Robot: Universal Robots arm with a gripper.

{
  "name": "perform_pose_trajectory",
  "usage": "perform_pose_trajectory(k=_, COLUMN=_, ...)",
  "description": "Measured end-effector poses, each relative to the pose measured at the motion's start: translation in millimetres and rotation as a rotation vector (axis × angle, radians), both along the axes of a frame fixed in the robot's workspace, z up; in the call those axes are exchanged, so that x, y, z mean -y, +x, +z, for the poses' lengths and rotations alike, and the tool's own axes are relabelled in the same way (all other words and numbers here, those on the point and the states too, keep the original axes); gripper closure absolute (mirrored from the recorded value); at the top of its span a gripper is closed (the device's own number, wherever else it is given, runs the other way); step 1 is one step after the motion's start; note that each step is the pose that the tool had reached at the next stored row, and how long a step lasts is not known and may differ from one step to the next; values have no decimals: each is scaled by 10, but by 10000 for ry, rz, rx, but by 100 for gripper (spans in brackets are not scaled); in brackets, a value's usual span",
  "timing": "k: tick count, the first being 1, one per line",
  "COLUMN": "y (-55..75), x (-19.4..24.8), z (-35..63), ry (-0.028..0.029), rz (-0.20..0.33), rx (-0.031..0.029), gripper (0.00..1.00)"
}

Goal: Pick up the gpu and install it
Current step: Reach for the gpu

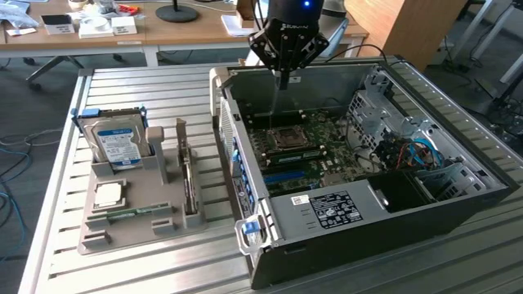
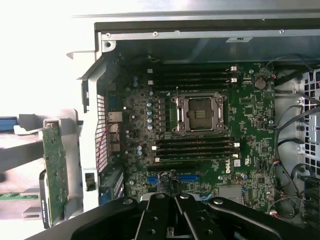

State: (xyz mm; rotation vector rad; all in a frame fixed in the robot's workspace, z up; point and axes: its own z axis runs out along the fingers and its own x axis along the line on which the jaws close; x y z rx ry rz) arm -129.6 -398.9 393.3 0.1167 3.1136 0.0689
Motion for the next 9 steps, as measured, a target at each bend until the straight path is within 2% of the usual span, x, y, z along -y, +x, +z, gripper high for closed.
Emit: perform_pose_trajectory(k=9, y=-107, x=0, z=0, ry=0, rz=1, rx=0, gripper=89)
